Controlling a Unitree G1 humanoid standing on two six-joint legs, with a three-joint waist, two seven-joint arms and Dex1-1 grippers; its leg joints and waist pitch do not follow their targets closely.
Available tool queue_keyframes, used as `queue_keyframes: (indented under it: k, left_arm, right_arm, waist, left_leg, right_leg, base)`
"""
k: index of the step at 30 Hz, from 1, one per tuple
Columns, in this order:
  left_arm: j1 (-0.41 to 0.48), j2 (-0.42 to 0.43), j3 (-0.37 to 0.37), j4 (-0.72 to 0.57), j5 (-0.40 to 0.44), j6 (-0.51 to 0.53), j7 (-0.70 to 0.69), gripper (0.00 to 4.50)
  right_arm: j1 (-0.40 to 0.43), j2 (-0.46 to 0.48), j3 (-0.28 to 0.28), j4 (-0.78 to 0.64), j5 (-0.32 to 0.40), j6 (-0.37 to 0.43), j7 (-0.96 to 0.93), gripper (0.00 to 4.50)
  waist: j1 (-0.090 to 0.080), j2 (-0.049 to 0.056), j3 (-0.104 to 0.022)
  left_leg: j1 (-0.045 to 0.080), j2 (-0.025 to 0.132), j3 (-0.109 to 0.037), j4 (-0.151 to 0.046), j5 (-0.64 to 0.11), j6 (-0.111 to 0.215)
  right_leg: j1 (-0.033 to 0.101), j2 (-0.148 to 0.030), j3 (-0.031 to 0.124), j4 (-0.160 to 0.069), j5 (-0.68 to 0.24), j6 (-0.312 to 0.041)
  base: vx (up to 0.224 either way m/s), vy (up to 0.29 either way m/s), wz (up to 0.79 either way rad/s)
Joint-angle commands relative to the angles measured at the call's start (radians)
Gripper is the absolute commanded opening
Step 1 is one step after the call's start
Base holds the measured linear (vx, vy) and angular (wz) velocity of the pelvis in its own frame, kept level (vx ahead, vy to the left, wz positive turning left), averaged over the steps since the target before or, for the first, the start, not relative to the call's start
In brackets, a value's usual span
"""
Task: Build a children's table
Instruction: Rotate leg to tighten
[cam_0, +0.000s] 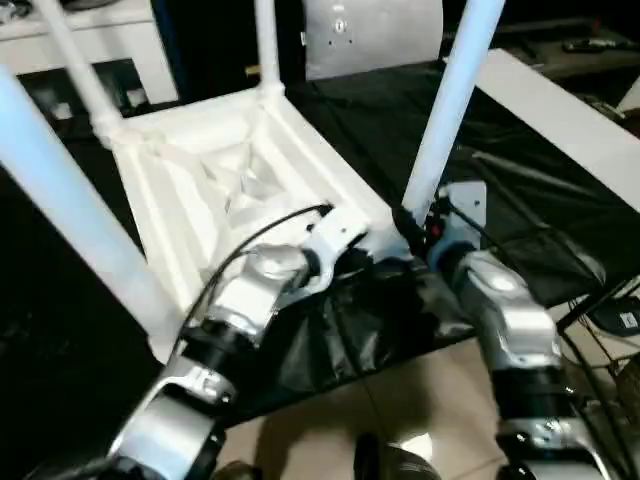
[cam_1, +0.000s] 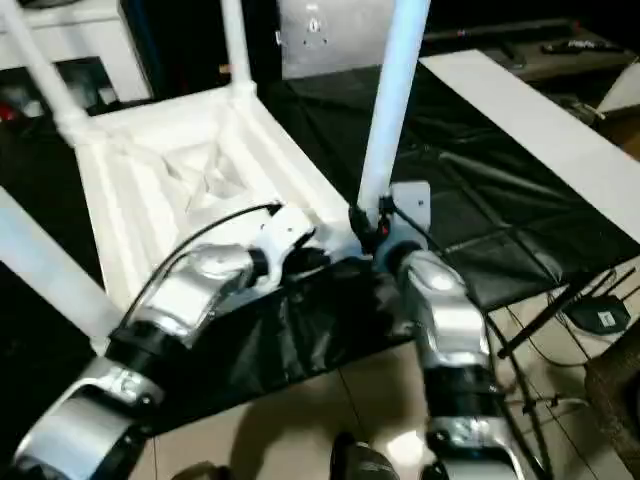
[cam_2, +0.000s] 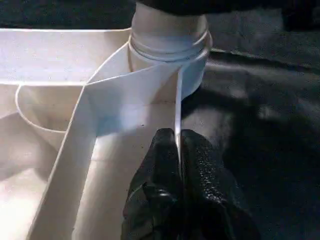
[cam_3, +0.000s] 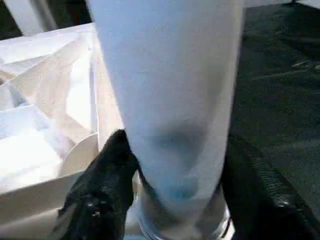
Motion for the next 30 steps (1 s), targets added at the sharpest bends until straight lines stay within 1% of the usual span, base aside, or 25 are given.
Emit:
queue_keyframes:
  k: [1,2,3,4,6,7,8,9,10,11,12,13,14,15,16,17,18,19,20,21,23,25,27,28,30]
  left_arm:
    - [-0.053,-0.035,0.010,-0.030,-0.015,-0.053,0.033,0.00]
    - [-0.052,-0.032,0.009,-0.029,-0.014,-0.055,0.030,0.00]
    - [-0.048,-0.022,0.004,-0.029,-0.012,-0.066,0.016,0.00]
    - [-0.046,-0.017,0.002,-0.029,-0.011,-0.070,0.012,0.00]
    - [-0.032,0.005,0.000,-0.040,-0.018,-0.087,-0.024,0.00]
    - [-0.024,0.019,-0.004,-0.047,-0.021,-0.104,-0.049,0.00]
    - [-0.014,0.035,-0.004,-0.053,-0.026,-0.110,-0.074,0.00]
    - [-0.003,0.057,-0.008,-0.056,-0.030,-0.130,-0.111,0.00]
    - [0.002,0.066,-0.010,-0.056,-0.032,-0.143,-0.129,0.00]
    - [0.006,0.075,-0.012,-0.055,-0.033,-0.157,-0.148,0.00]
    - [0.011,0.088,-0.014,-0.053,-0.036,-0.168,-0.170,0.00]
    - [0.013,0.095,-0.014,-0.052,-0.038,-0.172,-0.182,0.00]
    - [0.019,0.112,-0.015,-0.050,-0.045,-0.183,-0.216,0.00]
    - [0.024,0.129,-0.019,-0.048,-0.051,-0.204,-0.253,0.00]
    - [0.029,0.149,-0.027,-0.045,-0.060,-0.232,-0.305,0.00]
    - [0.031,0.160,-0.031,-0.043,-0.063,-0.243,-0.331,0.00]
    - [0.035,0.180,-0.041,-0.038,-0.071,-0.274,-0.386,0.00]
    - [0.036,0.187,-0.045,-0.036,-0.074,-0.287,-0.409,0.00]
    - [0.037,0.203,-0.054,-0.033,-0.078,-0.307,-0.455,0.00]
    - [0.039,0.221,-0.065,-0.028,-0.078,-0.332,-0.499,0.00]
    - [0.039,0.252,-0.087,-0.023,-0.077,-0.369,-0.576,0.00]
    - [0.036,0.284,-0.105,-0.021,-0.085,-0.386,-0.662,0.00]
    - [0.035,0.295,-0.110,-0.021,-0.089,-0.388,-0.693,0.00]
    - [0.035,0.308,-0.118,-0.023,-0.090,-0.396,-0.723,0.00]
    - [0.031,0.330,-0.129,-0.024,-0.087,-0.409,-0.766,0.00]
  right_arm:
    - [0.000,0.051,0.075,-0.008,0.032,-0.005,0.055,2.86]
    - [0.002,0.049,0.073,-0.012,0.034,-0.008,0.058,3.01]
    - [0.007,0.033,0.071,-0.019,0.037,-0.028,0.080,3.11]
    - [0.010,0.026,0.071,-0.021,0.035,-0.040,0.088,3.19]
    - [0.021,-0.020,0.063,-0.036,0.050,-0.070,0.151,3.25]
    - [0.029,-0.049,0.058,-0.045,0.056,-0.082,0.185,3.40]
    - [0.036,-0.080,0.051,-0.052,0.067,-0.091,0.229,3.53]
    - [0.045,-0.123,0.045,-0.058,0.078,-0.101,0.291,3.64]
    - [0.048,-0.142,0.043,-0.058,0.081,-0.106,0.314,3.64]
    - [0.050,-0.161,0.042,-0.057,0.083,-0.112,0.339,3.72]
    - [0.054,-0.191,0.047,-0.055,0.086,-0.117,0.383,3.82]
    - [0.057,-0.208,0.051,-0.054,0.089,-0.120,0.410,3.92]
    - [0.064,-0.244,0.052,-0.055,0.098,-0.126,0.465,4.00]
    - [0.070,-0.277,0.052,-0.058,0.108,-0.127,0.516,4.11]
    - [0.077,-0.308,0.052,-0.061,0.122,-0.138,0.577,4.11]
    - [0.081,-0.326,0.054,-0.063,0.131,-0.141,0.612,4.11]
    - [0.091,-0.361,0.064,-0.066,0.143,-0.160,0.684,4.11]
    - [0.095,-0.376,0.069,-0.067,0.147,-0.170,0.714,4.11]
    - [0.102,-0.404,0.082,-0.065,0.153,-0.192,0.774,4.11]
    - [0.107,-0.430,0.095,-0.061,0.158,-0.208,0.823,4.11]
    - [0.107,-0.463,0.110,-0.050,0.175,-0.226,0.908,4.11]
    - [0.095,-0.489,0.122,-0.030,0.196,-0.226,0.994,4.11]
    - [0.089,-0.497,0.127,-0.022,0.203,-0.223,1.027,4.11]
    - [0.085,-0.503,0.133,-0.019,0.211,-0.216,1.055,3.85]
    - [0.080,-0.518,0.154,-0.019,0.225,-0.197,1.121,3.85]
  waist:
    - [0.007,-0.014,-0.087]
    - [0.008,-0.015,-0.088]
    - [0.013,-0.014,-0.091]
    - [0.015,-0.017,-0.095]
    - [0.022,-0.020,-0.099]
    - [0.025,-0.022,-0.100]
    - [0.033,-0.025,-0.101]
    - [0.037,-0.025,-0.105]
    - [0.040,-0.029,-0.108]
    - [0.044,-0.029,-0.112]
    - [0.048,-0.030,-0.114]
    - [0.050,-0.029,-0.115]
    - [0.052,-0.031,-0.112]
    - [0.057,-0.029,-0.109]
    - [0.064,-0.029,-0.106]
    - [0.066,-0.028,-0.104]
    - [0.070,-0.026,-0.102]
    - [0.072,-0.028,-0.100]
    - [0.076,-0.025,-0.099]
    - [0.076,-0.025,-0.095]
    - [0.081,-0.024,-0.098]
    - [0.088,-0.023,-0.098]
    - [0.097,-0.025,-0.100]
    - [0.102,-0.027,-0.100]
    - [0.109,-0.029,-0.103]
  left_leg:
    - [-0.005,0.006,-0.001,-0.068,-0.232,0.086]
    - [-0.009,0.006,-0.001,-0.069,-0.217,0.090]
    - [-0.006,0.008,0.002,-0.069,-0.192,0.094]
    - [-0.007,0.009,0.002,-0.069,-0.173,0.099]
    - [-0.011,0.010,0.004,-0.068,-0.116,0.126]
    - [-0.013,0.009,0.005,-0.067,-0.108,0.134]
    - [-0.015,0.006,0.007,-0.064,-0.088,0.148]
    - [-0.022,0.002,0.009,-0.060,-0.059,0.164]
    - [-0.029,-0.001,0.008,-0.058,-0.037,0.173]
    - [-0.032,-0.002,0.009,-0.055,-0.012,0.183]
    - [-0.039,-0.007,0.010,-0.048,0.037,0.212]
    - [-0.037,-0.005,0.011,-0.047,0.044,0.216]
    - [-0.038,-0.004,0.013,-0.047,0.045,0.225]
    - [-0.034,-0.004,0.015,-0.048,0.020,0.224]
    - [-0.031,-0.003,0.018,-0.050,-0.004,0.212]
    - [-0.031,-0.002,0.018,-0.050,-0.015,0.203]
    - [-0.024,0.000,0.019,-0.053,-0.046,0.185]
    - [-0.024,0.000,0.018,-0.054,-0.066,0.177]
    - [-0.019,0.002,0.018,-0.055,-0.090,0.160]
    - [-0.016,0.005,0.019,-0.058,-0.109,0.151]
    - [-0.010,0.009,0.018,-0.059,-0.118,0.146]
    - [-0.014,0.013,0.016,-0.061,-0.117,0.148]
    - [-0.010,0.017,0.019,-0.062,-0.108,0.151]
    - [-0.011,0.019,0.020,-0.062,-0.099,0.156]
    - [-0.015,0.022,0.019,-0.062,-0.083,0.166]
  right_leg:
    - [0.070,-0.059,0.044,-0.068,-0.487,-0.019]
    - [0.071,-0.058,0.046,-0.063,-0.475,-0.028]
    - [0.068,-0.061,0.052,-0.056,-0.451,-0.049]
    - [0.069,-0.061,0.056,-0.051,-0.430,-0.060]
    - [0.068,-0.059,0.065,-0.037,-0.377,-0.092]
    - [0.069,-0.060,0.067,-0.035,-0.371,-0.096]
    - [0.072,-0.059,0.071,-0.030,-0.353,-0.098]
    - [0.070,-0.059,0.076,-0.019,-0.334,-0.107]
    - [0.077,-0.059,0.077,-0.014,-0.315,-0.104]
    - [0.078,-0.058,0.079,-0.007,-0.288,-0.108]
    - [0.075,-0.054,0.080,0.002,-0.235,-0.117]
    - [0.072,-0.053,0.081,0.004,-0.232,-0.121]
    - [0.069,-0.050,0.080,0.001,-0.243,-0.122]
    - [0.067,-0.048,0.077,-0.008,-0.290,-0.108]
    - [0.065,-0.048,0.076,-0.015,-0.342,-0.089]
    - [0.065,-0.048,0.076,-0.017,-0.366,-0.079]
    - [0.060,-0.047,0.074,-0.026,-0.416,-0.061]
    - [0.059,-0.048,0.072,-0.031,-0.442,-0.050]
    - [0.056,-0.049,0.071,-0.036,-0.472,-0.032]
    - [0.053,-0.047,0.070,-0.041,-0.491,-0.026]
    - [0.051,-0.048,0.070,-0.041,-0.488,-0.032]
    - [0.052,-0.048,0.073,-0.034,-0.469,-0.045]
    - [0.048,-0.049,0.083,-0.027,-0.441,-0.074]
    - [0.049,-0.050,0.087,-0.022,-0.426,-0.090]
    - [0.052,-0.051,0.090,-0.012,-0.401,-0.101]
  base:
    - [0.000,0.000,0.00]
    - [0.000,0.000,0.00]
    - [0.000,0.000,0.00]
    - [0.000,0.000,0.00]
    - [0.000,0.000,0.00]
    - [0.000,0.000,0.00]
    - [0.000,0.000,0.00]
    - [0.000,0.000,0.00]
    - [0.000,0.000,0.00]
    - [0.000,0.000,0.00]
    - [0.000,0.000,0.00]
    - [0.000,0.000,0.00]
    - [0.000,0.000,0.00]
    - [0.000,0.000,0.00]
    - [0.000,0.000,0.00]
    - [0.000,0.000,0.00]
    - [0.000,0.000,0.00]
    - [0.000,0.000,0.00]
    - [0.000,0.000,0.00]
    - [0.000,0.000,0.00]
    - [0.000,0.000,0.00]
    - [0.000,0.000,0.00]
    - [0.000,0.000,0.00]
    - [0.000,0.000,0.00]
    - [0.000,0.000,0.00]
